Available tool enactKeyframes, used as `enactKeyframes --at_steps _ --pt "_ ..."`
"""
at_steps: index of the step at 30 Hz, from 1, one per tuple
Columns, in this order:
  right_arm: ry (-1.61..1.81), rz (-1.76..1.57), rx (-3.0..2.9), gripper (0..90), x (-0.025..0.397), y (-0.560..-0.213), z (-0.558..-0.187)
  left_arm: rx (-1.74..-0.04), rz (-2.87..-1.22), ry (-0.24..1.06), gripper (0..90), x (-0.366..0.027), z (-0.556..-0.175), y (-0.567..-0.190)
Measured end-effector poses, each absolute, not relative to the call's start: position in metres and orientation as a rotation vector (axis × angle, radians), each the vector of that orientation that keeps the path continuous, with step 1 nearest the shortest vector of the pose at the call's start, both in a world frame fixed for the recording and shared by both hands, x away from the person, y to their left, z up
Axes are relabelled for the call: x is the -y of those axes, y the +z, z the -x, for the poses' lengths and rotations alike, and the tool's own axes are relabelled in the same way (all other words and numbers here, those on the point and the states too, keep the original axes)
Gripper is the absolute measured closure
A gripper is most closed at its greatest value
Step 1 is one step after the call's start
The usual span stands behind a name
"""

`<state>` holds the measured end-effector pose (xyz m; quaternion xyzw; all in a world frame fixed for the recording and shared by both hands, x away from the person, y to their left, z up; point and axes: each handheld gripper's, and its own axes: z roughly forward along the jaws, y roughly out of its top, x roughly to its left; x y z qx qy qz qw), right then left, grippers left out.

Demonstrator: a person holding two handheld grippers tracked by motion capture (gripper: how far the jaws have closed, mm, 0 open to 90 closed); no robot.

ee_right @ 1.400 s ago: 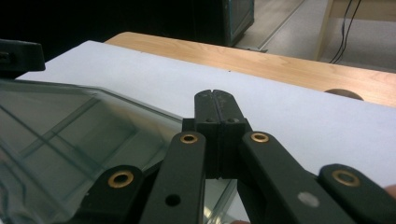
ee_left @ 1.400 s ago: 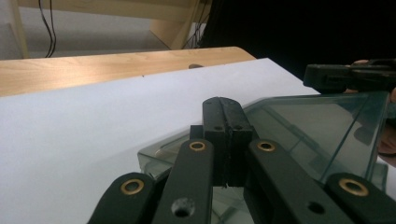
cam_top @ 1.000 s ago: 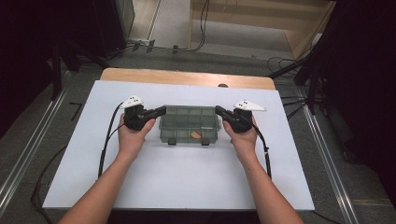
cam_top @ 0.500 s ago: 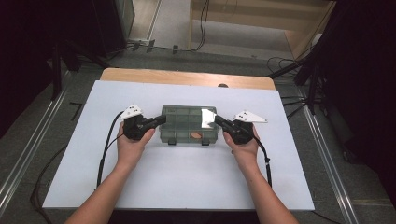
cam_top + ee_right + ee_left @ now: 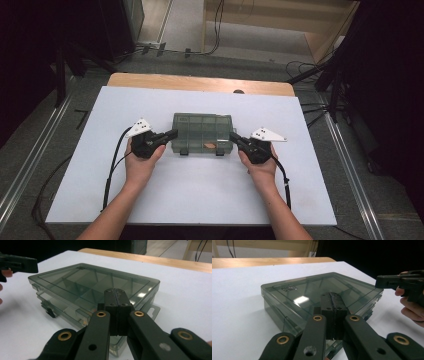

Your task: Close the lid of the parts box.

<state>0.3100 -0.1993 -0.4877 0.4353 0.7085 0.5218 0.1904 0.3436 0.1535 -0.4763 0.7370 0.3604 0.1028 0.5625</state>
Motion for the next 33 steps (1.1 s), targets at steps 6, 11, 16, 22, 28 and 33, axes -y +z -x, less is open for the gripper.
enactKeyframes --at_steps 6,11,16,22,28,33 --pt "1.463 -1.231 -1.983 87.4 0.199 -0.495 -0.305 -0.860 -1.750 0.258 89.1 -0.156 -0.339 -0.482" --pt "1.456 -1.233 -1.989 87.4 0.198 -0.499 -0.303 -0.865 -1.757 0.268 89.1 -0.157 -0.337 -0.485" --pt "1.456 -1.235 -1.987 87.4 0.198 -0.500 -0.302 -0.865 -1.768 0.274 89.1 -0.156 -0.335 -0.489" --pt "1.450 -1.239 -1.995 87.4 0.198 -0.504 -0.302 -0.871 -1.775 0.276 89.1 -0.155 -0.333 -0.492" --pt "1.446 -1.245 -2.000 87.4 0.196 -0.508 -0.302 -0.879 -1.771 0.271 89.1 -0.157 -0.333 -0.496" --pt "1.421 -1.237 -2.008 87.4 0.194 -0.509 -0.301 -0.881 -1.795 0.291 89.1 -0.155 -0.331 -0.497"
